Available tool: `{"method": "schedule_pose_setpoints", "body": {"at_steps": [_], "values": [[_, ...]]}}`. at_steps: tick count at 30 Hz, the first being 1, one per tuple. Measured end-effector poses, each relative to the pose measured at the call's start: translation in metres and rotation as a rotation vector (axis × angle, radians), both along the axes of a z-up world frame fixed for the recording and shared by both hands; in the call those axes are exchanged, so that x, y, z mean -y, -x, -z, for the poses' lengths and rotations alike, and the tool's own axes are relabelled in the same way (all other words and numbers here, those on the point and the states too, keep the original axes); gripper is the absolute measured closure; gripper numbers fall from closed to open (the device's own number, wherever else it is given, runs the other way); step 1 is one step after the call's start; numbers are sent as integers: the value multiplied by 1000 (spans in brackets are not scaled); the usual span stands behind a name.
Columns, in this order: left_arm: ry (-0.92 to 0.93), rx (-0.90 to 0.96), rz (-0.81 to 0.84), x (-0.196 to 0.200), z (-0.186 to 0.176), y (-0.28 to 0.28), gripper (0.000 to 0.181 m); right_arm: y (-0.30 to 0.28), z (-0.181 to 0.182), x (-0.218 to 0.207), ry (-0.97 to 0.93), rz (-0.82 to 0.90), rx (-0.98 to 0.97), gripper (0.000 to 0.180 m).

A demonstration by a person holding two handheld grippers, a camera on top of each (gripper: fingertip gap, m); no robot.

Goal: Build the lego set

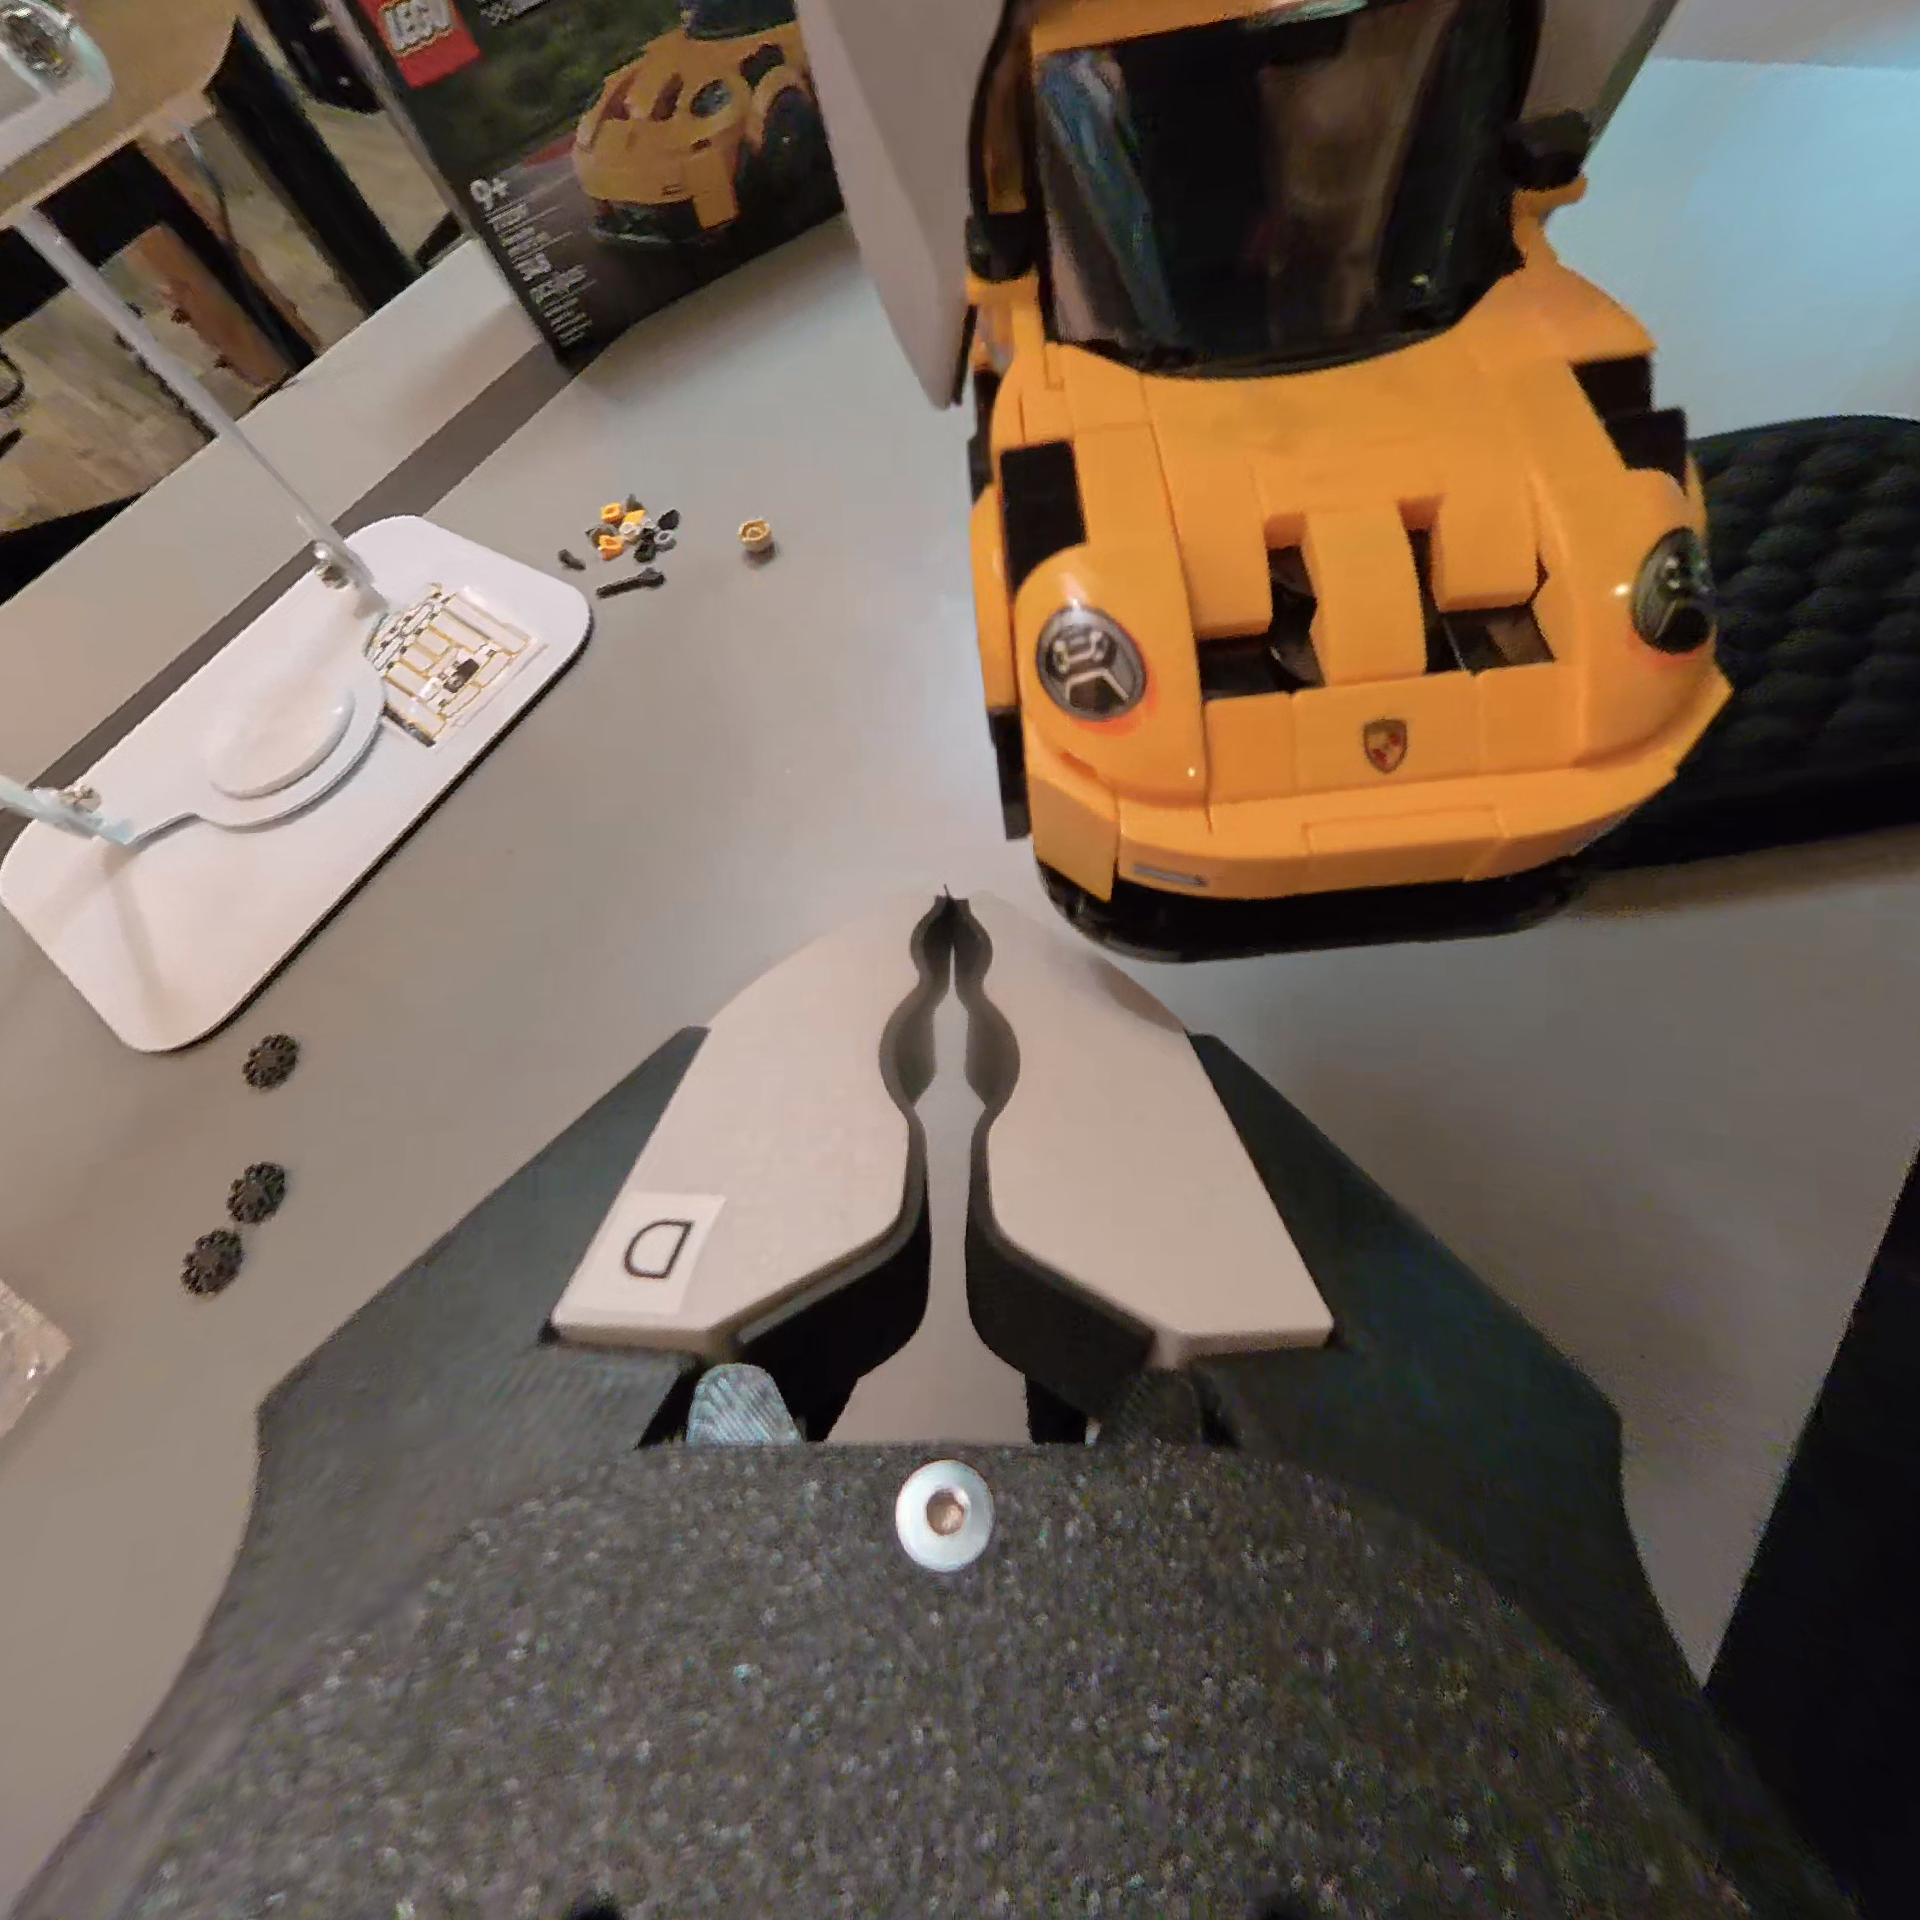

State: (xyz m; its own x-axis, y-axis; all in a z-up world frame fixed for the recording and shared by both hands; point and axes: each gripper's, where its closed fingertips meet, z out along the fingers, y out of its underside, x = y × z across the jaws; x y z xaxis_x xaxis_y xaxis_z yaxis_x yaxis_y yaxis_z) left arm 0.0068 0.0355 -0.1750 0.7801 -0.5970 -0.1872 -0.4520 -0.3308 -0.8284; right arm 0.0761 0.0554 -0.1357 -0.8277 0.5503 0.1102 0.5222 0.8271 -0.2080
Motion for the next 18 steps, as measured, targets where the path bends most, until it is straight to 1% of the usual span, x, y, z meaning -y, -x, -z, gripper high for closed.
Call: {"method": "schedule_pose_setpoints", "body": {"at_steps": [5, 13, 18], "values": [[-5, 19, 102, 8, 0, -8, 181, 3, -2, 10, 11, -51, -16, 109], [-17, 75, 330, 30, -6, -28, 181, 2, -3, 27, 17, -121, -18, 110], [-34, 66, 462, 40, -8, -31, 181, 2, -6, 37, 24, -147, -36, 110]]}}
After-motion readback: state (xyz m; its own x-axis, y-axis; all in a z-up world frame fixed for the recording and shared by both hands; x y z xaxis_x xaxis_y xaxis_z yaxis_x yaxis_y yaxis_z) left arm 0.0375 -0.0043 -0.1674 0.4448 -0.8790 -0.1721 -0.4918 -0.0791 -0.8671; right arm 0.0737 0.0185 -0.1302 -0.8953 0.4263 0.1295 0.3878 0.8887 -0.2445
